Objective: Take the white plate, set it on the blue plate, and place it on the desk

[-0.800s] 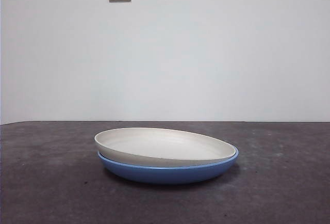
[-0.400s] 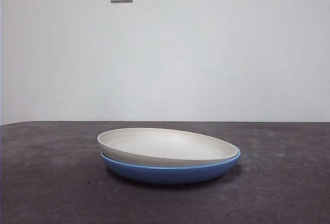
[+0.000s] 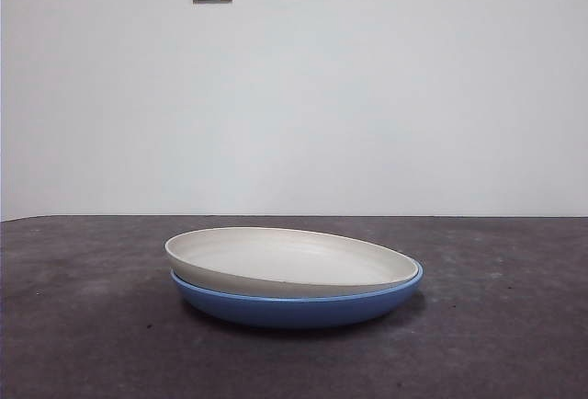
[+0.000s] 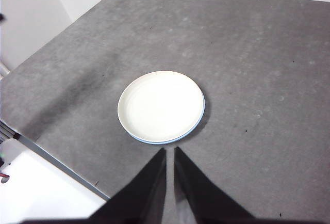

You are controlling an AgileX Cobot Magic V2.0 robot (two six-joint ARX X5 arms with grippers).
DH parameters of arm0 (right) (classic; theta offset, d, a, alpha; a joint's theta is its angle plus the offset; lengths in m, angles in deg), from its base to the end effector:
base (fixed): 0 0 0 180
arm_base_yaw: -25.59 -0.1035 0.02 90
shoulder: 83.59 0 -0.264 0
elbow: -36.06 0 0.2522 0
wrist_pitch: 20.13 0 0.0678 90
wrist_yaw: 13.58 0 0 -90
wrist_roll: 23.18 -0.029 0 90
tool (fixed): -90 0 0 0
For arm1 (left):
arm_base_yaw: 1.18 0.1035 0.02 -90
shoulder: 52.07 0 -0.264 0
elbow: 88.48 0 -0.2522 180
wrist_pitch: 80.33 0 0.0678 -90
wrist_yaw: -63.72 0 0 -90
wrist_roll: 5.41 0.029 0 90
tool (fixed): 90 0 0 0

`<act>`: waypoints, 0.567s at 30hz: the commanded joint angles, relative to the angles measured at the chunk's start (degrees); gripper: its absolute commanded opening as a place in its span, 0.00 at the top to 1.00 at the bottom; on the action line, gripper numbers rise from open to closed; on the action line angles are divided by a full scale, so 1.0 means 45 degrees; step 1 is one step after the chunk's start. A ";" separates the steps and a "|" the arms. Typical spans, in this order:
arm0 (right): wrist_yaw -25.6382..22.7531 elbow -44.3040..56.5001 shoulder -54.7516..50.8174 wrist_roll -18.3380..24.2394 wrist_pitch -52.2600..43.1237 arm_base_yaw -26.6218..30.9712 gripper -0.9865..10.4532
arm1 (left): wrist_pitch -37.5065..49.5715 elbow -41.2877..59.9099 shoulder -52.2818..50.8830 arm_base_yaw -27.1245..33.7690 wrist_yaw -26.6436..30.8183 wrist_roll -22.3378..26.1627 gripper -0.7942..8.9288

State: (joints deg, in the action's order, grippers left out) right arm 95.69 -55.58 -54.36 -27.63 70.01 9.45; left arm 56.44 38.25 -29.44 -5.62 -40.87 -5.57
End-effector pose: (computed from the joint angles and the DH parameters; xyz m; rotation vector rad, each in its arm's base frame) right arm -0.0116 0.0066 0.4117 0.0871 0.5148 0.5864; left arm 0.0860 -0.0140 0.3127 -0.0223 0.2203 -0.3305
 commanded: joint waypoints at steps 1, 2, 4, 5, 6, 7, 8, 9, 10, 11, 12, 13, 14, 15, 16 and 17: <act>0.0000 -0.0209 0.0039 0.0092 -0.0194 -0.0068 0.89 | 0.2531 0.2759 -0.1025 0.0126 0.1025 -0.0068 0.90; 0.0005 -0.0209 0.0039 0.0092 -0.0194 -0.0073 0.89 | 0.3113 0.3614 -0.1447 0.0170 0.1501 -0.0087 0.90; 0.0000 -0.0209 0.0039 0.0092 -0.0194 -0.0073 0.89 | 0.4124 0.5178 -0.2278 0.0272 0.2152 -0.0189 0.90; -0.0005 -0.0209 0.0039 0.0092 -0.0194 -0.0073 0.89 | 0.4473 0.5819 -0.2676 0.0340 0.2327 -0.0248 0.90; 0.0000 -0.0209 0.0039 0.0092 -0.0194 -0.0073 0.89 | 0.4750 0.6373 -0.3050 0.0418 0.2365 -0.0325 0.90; 0.0000 -0.0209 0.0039 0.0092 -0.0199 -0.0073 0.89 | 0.4843 0.6766 -0.3361 0.0495 0.2361 -0.0379 0.90; 0.0000 -0.0209 0.0039 0.0092 -0.0199 -0.0073 0.89 | 0.4818 0.7096 -0.3696 0.0568 0.2361 -0.0408 0.90; 0.0000 -0.0209 0.0039 0.0092 -0.0199 -0.0073 0.89 | 0.4760 0.7325 -0.3944 0.0602 0.2361 -0.0408 0.90; 0.0000 -0.0209 0.0039 0.0092 -0.0194 -0.0073 0.89 | 0.4741 0.7558 -0.4211 0.0631 0.2361 -0.0403 0.90; 0.0000 -0.0209 0.0039 0.0092 -0.0194 -0.0073 0.89 | 0.4760 0.7737 -0.4401 0.0646 0.2365 -0.0403 0.90; 0.0000 -0.0209 0.0039 0.0092 -0.0194 -0.0073 0.89 | 0.4765 0.7951 -0.4624 0.0656 0.2395 -0.0403 0.90; -0.0005 -0.0209 0.0039 0.0092 -0.0194 -0.0073 0.89 | 0.4745 0.8111 -0.4789 0.0651 0.2467 -0.0403 0.90; -0.0005 -0.0209 0.0039 0.0092 -0.0199 -0.0073 0.89 | 0.4741 0.8238 -0.4915 0.0651 0.2545 -0.0408 0.90; -0.0005 -0.0209 0.0039 0.0092 -0.0199 -0.0073 0.89 | 0.4770 0.8369 -0.4988 0.0651 0.2599 -0.0447 0.90; 0.0000 -0.0209 0.0039 0.0092 -0.0199 -0.0073 0.89 | 0.4760 0.8442 -0.4988 0.0651 0.2608 -0.0457 0.90; 0.0000 -0.0209 0.0039 0.0092 -0.0199 -0.0073 0.89 | 0.4745 0.8495 -0.4988 0.0651 0.2628 -0.0457 0.90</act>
State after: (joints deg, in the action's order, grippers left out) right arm 95.69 -55.58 -54.36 -27.63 70.01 9.47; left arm 76.74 75.89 -51.80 -2.80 -29.24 -7.17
